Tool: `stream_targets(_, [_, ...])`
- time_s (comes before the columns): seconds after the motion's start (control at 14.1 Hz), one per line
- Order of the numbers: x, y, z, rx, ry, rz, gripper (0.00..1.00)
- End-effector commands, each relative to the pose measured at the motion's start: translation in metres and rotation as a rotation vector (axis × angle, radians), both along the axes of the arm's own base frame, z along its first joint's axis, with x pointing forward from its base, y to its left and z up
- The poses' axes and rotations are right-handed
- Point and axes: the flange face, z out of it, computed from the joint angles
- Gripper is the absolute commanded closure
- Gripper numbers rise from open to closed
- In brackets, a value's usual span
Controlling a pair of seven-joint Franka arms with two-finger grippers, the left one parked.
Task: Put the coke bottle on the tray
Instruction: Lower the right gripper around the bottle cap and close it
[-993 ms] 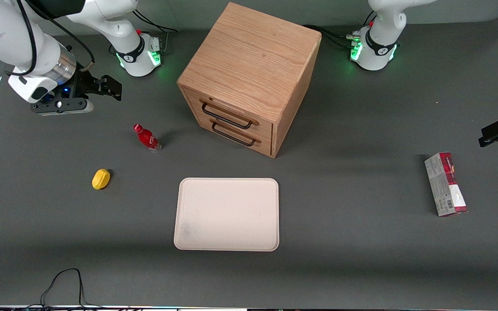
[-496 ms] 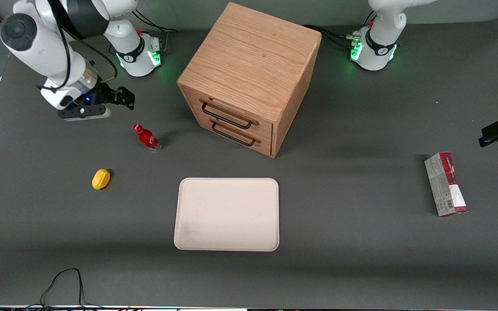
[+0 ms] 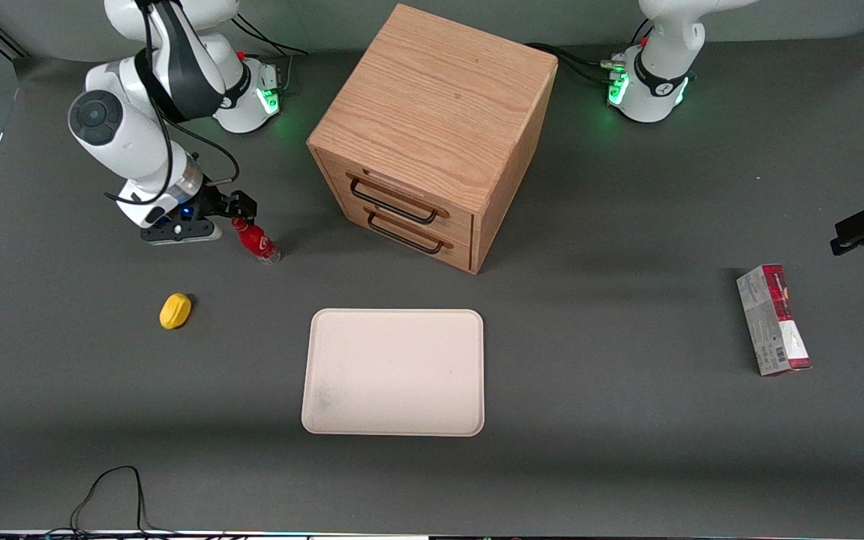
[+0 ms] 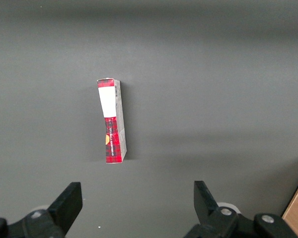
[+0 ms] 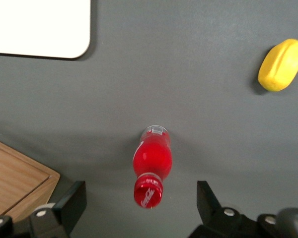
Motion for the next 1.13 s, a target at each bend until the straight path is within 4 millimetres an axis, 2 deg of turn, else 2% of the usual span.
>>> stream_targets(0.0, [-0.005, -0.002, -0.013, 0.006, -0.018, 0.02, 0.02])
stream_targets(0.43, [-0.01, -0.004, -0.036, 0.003, -0.02, 0.02, 0.03])
stream_targets(0.64, [-0.01, -0.004, -0.038, 0.003, -0.017, 0.02, 0.05])
stream_targets(0.85, [-0.014, -0.004, -0.042, 0.001, -0.011, 0.021, 0.16])
stream_targets(1.06, [-0.016, -0.005, -0.044, -0.001, -0.008, 0.022, 0.33])
